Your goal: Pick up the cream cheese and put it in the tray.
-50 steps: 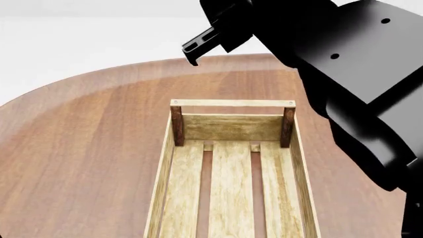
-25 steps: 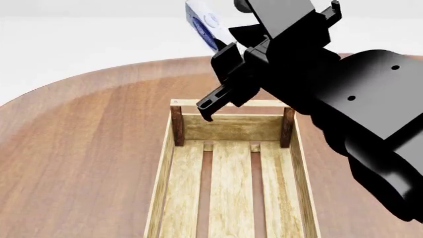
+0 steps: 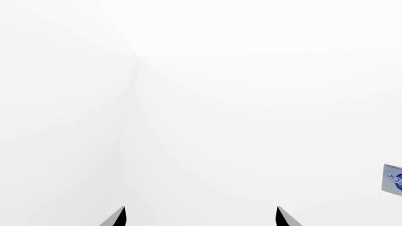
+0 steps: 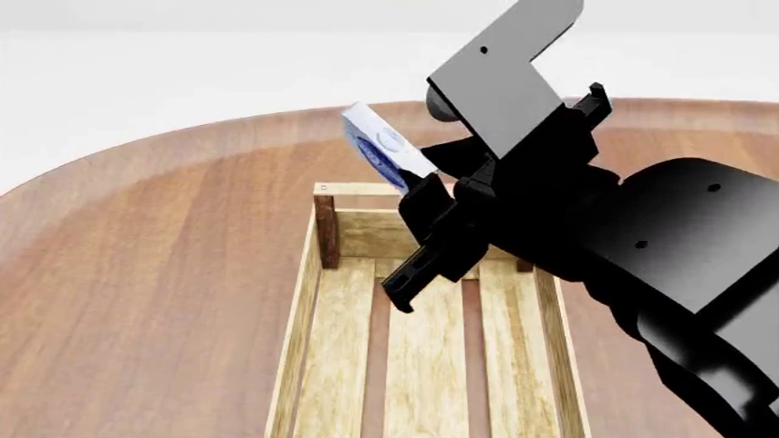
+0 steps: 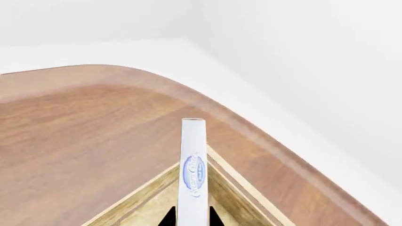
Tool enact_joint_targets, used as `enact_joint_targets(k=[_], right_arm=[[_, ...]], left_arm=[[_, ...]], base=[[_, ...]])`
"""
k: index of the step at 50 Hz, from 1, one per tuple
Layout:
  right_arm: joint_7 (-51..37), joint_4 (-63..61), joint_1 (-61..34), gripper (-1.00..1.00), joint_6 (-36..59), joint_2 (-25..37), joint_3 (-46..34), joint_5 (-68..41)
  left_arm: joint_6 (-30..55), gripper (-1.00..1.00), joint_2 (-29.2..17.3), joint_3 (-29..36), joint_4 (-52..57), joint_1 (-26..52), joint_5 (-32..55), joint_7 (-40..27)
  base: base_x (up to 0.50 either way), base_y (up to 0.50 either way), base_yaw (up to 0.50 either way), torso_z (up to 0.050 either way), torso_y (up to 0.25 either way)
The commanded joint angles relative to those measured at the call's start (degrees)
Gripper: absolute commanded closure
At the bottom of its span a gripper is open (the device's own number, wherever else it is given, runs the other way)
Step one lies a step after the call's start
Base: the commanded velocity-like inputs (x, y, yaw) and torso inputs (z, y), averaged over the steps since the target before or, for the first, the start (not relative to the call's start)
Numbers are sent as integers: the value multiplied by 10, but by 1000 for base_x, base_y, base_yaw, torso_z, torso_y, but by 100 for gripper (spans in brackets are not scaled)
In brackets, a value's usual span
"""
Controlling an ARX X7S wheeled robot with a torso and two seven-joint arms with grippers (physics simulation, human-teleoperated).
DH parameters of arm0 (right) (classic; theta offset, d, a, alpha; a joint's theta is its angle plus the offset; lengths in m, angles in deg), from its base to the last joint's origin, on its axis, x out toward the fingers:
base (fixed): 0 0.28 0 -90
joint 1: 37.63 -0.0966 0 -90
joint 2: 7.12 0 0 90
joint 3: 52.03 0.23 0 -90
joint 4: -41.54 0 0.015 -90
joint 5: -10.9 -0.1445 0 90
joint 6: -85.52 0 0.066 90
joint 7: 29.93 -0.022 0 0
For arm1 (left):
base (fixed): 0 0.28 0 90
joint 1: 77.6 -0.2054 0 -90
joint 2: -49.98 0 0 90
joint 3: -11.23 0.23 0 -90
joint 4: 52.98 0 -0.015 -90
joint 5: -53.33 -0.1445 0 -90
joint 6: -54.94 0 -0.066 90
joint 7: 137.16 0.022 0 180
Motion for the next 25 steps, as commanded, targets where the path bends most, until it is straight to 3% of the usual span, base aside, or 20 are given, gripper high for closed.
enact_joint_targets(k=[1, 19, 25], right_arm=[[5, 2, 2, 100, 0, 9, -4, 13], [8, -1, -2, 100, 22, 12, -27, 17], [11, -3, 0, 100, 21, 11, -31, 16]], left_arm=[[1, -100, 0, 2, -1, 1, -1, -2], [23, -100, 1, -11, 11, -1, 1, -13], [38, -100, 1, -12, 16, -1, 1, -13]], base=[[0, 0, 0, 0, 0], [0, 0, 0, 0, 1], [0, 0, 0, 0, -130]])
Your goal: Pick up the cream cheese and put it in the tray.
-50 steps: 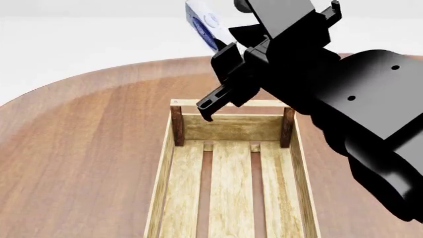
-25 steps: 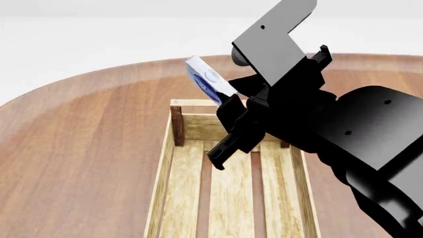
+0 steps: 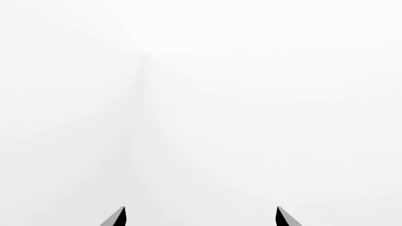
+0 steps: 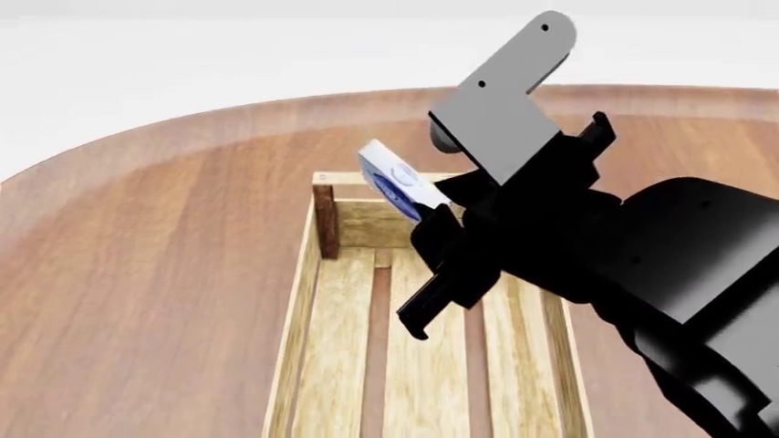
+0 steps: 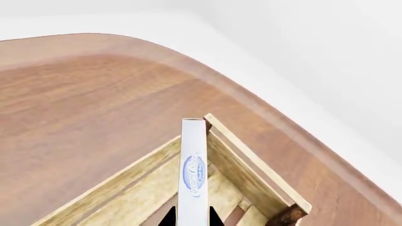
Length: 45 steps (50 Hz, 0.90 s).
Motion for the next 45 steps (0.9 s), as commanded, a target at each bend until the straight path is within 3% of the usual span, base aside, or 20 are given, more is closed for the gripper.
enact_joint_targets(k=[1, 45], right_arm=[[5, -5, -2, 100, -2, 1, -7, 12], [9, 1, 7, 100, -1, 10, -17, 10]], left_arm=[[16, -100, -3, 0, 6, 0, 8, 0], [13, -100, -2, 0, 2, 2, 5, -10]], base=[[0, 0, 0, 0, -137], [0, 0, 0, 0, -95]])
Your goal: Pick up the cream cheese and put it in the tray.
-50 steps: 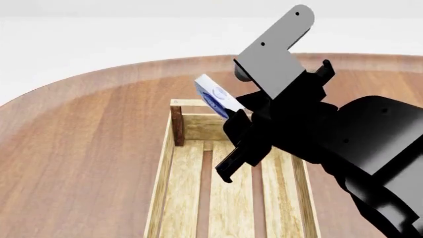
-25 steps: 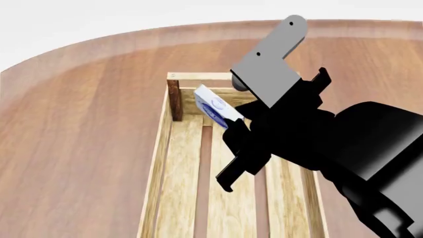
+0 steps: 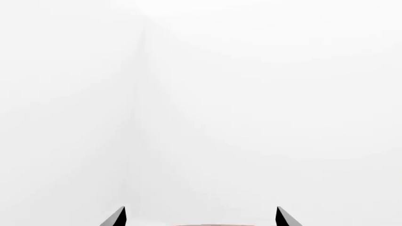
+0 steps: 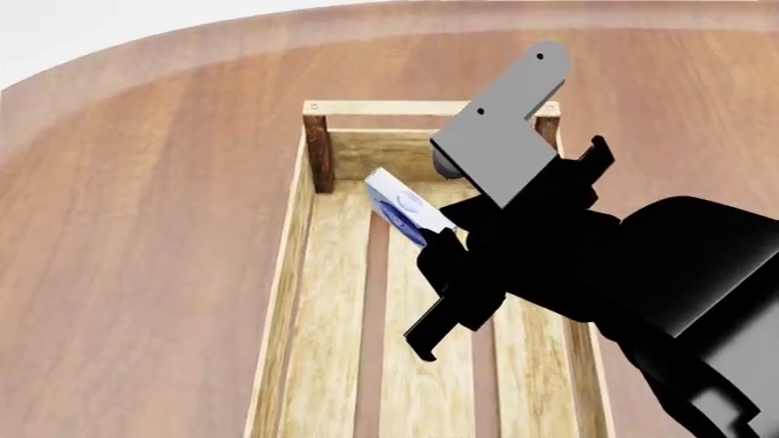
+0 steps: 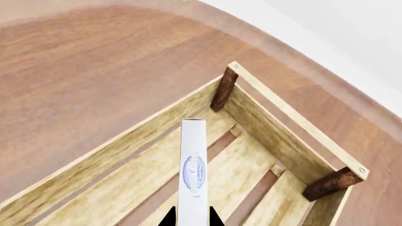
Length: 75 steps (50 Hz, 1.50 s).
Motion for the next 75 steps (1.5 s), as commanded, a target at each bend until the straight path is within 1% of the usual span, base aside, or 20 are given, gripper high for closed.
enact_joint_targets(k=[1, 75], right_arm=[[-4, -4, -4, 100, 5, 2, 2, 4], [4, 32, 6, 100, -5, -3, -26, 18]], left_arm=[[0, -100, 0, 1, -1, 1, -1, -1], [-3, -100, -4, 4, -2, 2, -6, -13]], base=[[0, 0, 0, 0, -78], [0, 0, 0, 0, -78]])
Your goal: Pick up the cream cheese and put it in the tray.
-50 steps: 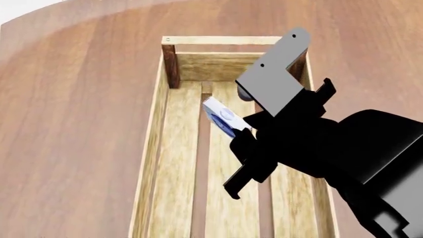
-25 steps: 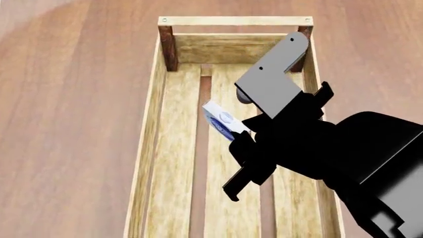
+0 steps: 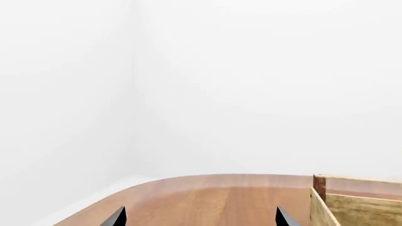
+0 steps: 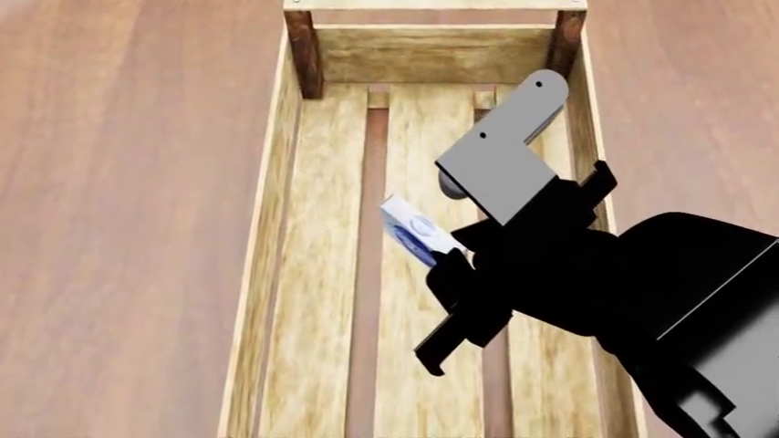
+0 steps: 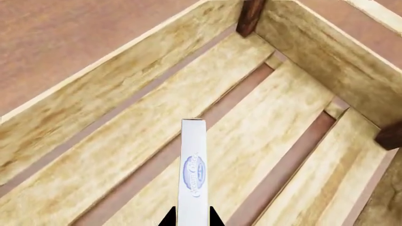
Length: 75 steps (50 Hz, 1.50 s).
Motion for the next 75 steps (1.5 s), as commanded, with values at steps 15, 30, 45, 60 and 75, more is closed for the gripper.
enact_joint_targets(k=[15, 30, 45, 60, 75], right_arm=[[1, 4, -6, 100, 0, -3, -5, 7], [5, 16, -6, 100, -4, -9, -16, 16], [4, 20, -4, 100, -6, -8, -20, 18], [5, 21, -5, 100, -5, -10, -26, 20], [-16, 5, -11, -100, -9, -5, -56, 61]], left_arm=[[-1, -100, -1, 2, -2, 1, 0, -3], [-1, -100, -3, 1, -2, 2, 2, -6], [-1, -100, -4, 3, -3, 3, 2, -7], [-8, -100, -7, 8, -3, 3, 11, -5], [-48, -100, -15, 17, -20, 7, 35, 1]], base=[[0, 0, 0, 0, -80], [0, 0, 0, 0, -81], [0, 0, 0, 0, -82], [0, 0, 0, 0, -81], [0, 0, 0, 0, -7]])
